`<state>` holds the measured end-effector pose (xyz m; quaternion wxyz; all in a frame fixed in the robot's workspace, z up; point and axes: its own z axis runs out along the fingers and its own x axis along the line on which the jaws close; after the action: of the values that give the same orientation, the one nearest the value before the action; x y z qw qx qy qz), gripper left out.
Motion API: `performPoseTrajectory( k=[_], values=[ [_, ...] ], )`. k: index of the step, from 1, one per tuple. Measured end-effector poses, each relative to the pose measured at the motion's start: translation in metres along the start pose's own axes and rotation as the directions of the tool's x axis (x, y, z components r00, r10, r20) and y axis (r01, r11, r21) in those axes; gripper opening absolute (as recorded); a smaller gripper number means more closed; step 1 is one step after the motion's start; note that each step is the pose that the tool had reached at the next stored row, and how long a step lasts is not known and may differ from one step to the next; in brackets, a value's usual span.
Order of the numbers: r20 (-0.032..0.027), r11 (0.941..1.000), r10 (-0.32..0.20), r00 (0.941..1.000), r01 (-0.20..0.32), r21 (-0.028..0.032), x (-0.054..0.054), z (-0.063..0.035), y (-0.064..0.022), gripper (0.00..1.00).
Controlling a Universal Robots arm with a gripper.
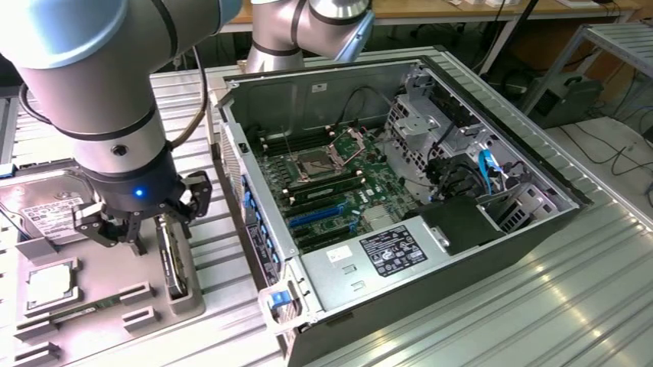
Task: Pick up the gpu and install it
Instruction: 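Pick up the gpu and move the gpu toward the slot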
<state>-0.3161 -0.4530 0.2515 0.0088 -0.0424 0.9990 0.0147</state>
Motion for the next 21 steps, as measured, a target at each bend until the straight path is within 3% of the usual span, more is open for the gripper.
performPoseTrajectory(
  k=[2,5,14,18,21],
  values=[
    [-0.0003,1.0,0.0,1.0,0.0,0.0041,0.0,0.0032,0.0,0.6],
    [-0.0013,0.9999,0.0,1.0,0.0,0.0168,0.0,0.0066,0.0004,0.6],
    [-0.0027,0.9995,0.0,1.0,0.0,0.0327,0.0,0.0146,0.0007,0.6],
    [-0.0038,0.999,0.0,1.0,0.001,0.0436,0.0,0.0179,0.0019,0.6],
    [-0.0038,0.999,-0.001,1.0,0.001,0.0448,0.0,0.019,0.0025,0.6]
  ],
)
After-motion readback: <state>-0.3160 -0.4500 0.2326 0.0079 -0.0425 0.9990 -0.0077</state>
